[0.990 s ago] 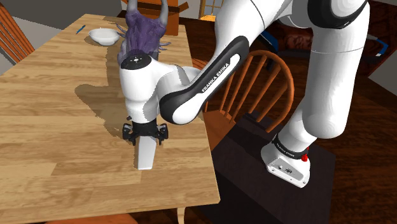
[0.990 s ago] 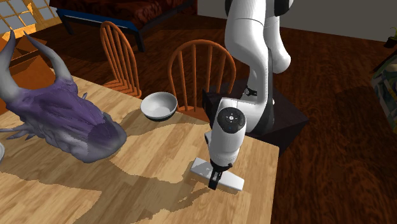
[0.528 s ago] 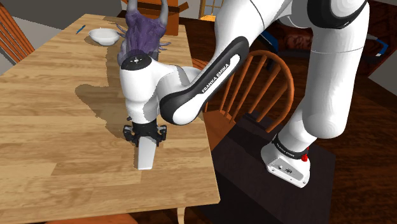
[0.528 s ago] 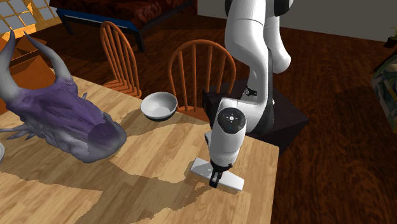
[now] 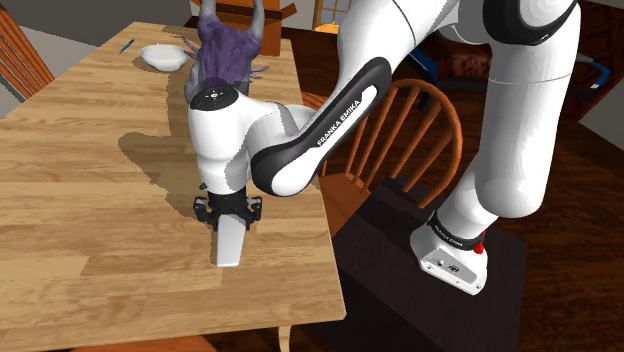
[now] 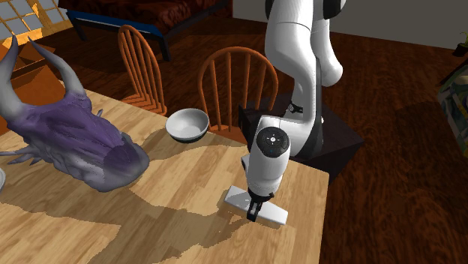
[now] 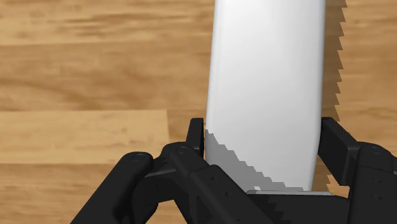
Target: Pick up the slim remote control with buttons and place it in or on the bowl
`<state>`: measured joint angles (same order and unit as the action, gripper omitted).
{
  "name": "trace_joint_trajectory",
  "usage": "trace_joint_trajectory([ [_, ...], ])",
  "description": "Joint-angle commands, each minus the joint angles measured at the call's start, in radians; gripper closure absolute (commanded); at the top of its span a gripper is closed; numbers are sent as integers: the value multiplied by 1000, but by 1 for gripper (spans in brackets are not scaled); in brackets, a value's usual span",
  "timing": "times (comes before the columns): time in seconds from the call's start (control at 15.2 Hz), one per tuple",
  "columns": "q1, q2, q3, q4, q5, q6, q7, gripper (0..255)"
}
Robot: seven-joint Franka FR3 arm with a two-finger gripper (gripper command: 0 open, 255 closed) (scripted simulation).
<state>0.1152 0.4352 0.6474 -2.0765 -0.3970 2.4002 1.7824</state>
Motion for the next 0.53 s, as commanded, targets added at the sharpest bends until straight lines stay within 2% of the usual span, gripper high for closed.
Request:
trace_joint_trajectory([
  [0.0,0,0,0,0,0,0,0,255],
  [0.46,-34,-71,44,9,67,-66,-44,255],
])
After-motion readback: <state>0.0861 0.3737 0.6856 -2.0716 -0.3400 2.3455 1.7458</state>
